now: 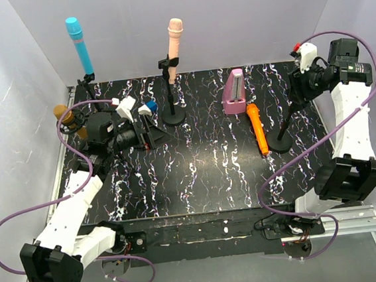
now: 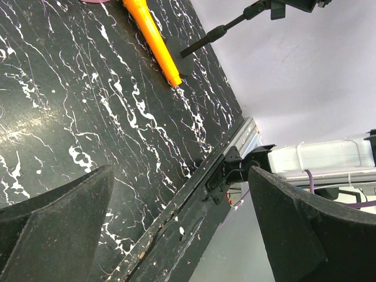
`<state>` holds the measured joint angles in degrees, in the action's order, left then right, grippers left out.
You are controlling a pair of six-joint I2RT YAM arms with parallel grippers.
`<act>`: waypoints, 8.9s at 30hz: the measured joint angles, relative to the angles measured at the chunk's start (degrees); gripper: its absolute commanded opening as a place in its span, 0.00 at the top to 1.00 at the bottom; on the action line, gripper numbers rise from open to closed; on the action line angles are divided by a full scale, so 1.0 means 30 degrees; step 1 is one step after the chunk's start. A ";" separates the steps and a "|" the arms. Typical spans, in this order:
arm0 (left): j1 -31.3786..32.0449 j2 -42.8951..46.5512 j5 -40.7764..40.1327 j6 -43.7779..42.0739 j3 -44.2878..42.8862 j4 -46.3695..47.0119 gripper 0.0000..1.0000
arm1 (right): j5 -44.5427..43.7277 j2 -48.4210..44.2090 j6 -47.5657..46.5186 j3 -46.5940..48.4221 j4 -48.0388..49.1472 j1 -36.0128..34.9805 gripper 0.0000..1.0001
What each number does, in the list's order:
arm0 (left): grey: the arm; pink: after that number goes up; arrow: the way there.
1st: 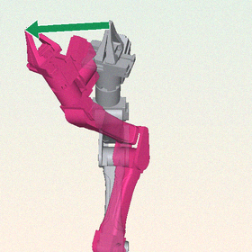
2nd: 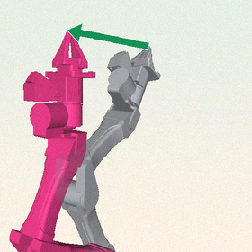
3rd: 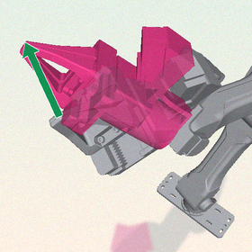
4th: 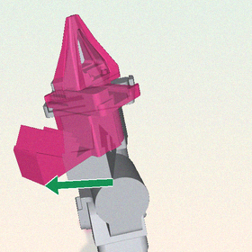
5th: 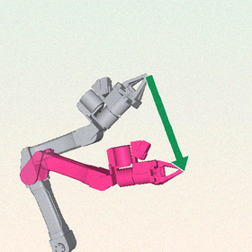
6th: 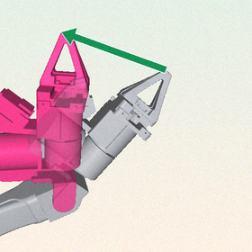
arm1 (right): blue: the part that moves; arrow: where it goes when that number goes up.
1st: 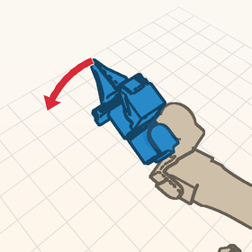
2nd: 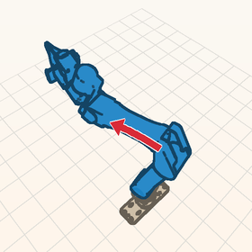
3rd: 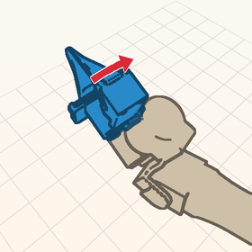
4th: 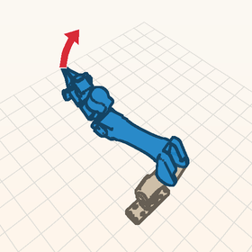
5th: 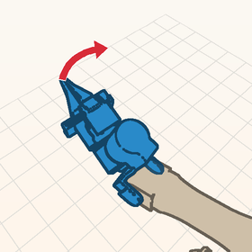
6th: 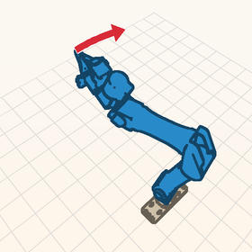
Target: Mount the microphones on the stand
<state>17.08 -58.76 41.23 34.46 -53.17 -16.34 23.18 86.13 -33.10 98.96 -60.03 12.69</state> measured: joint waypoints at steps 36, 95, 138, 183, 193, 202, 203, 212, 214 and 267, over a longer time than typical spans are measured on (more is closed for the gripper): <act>0.0000 -0.0590 0.0612 -0.0066 0.0998 0.0444 0.02 | 0.5100 -0.0546 -0.4532 0.0656 -0.4699 -0.8801 0.98; 0.0226 -0.0736 -0.0109 0.0656 0.1129 0.0510 0.02 | -0.7708 0.7045 2.0990 -0.6652 1.0455 -0.7810 0.34; 0.0262 0.0372 0.0816 0.2535 0.0911 0.1566 0.02 | -0.5457 0.1625 1.9169 -1.0047 1.0491 -0.6426 0.99; 1.1599 -1.1956 -0.5056 0.4240 -0.9675 1.3005 0.64 | 0.9537 -0.6696 2.2571 -0.5005 1.4746 -0.4896 0.93; 1.1599 -1.2058 -0.4852 0.4619 -0.9602 1.3559 1.00 | 1.1242 -0.6856 2.2454 -0.5173 1.5795 -0.4874 0.17; 1.1511 -0.8575 -0.5377 0.0029 -0.8750 0.9908 1.00 | 1.8061 -0.7395 1.9059 -0.5173 1.6837 -0.3388 0.13; 1.1475 -0.8094 -0.5464 -0.0539 -0.8743 0.9493 1.00 | 1.8294 -0.7519 1.8943 -0.5173 1.6910 -0.3228 0.13; 1.1366 -0.2885 -0.5683 -0.7519 -0.7235 0.4860 1.00 | 2.0538 -0.8794 2.0203 -1.1781 2.5405 -0.2616 0.11; 1.1366 -0.2018 -0.5923 -0.8699 -0.6492 0.3934 1.00 | 2.0633 -0.8160 2.3110 -1.3988 3.0265 -0.2550 0.11; 1.1366 0.0729 -0.9005 -1.0724 0.0277 0.4801 1.00 | 1.5963 -0.9107 -0.5566 -1.3580 0.6681 -0.5705 0.19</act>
<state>51.18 -56.58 14.22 2.28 -52.34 -1.93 71.07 58.81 -49.80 58.22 -39.99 -4.43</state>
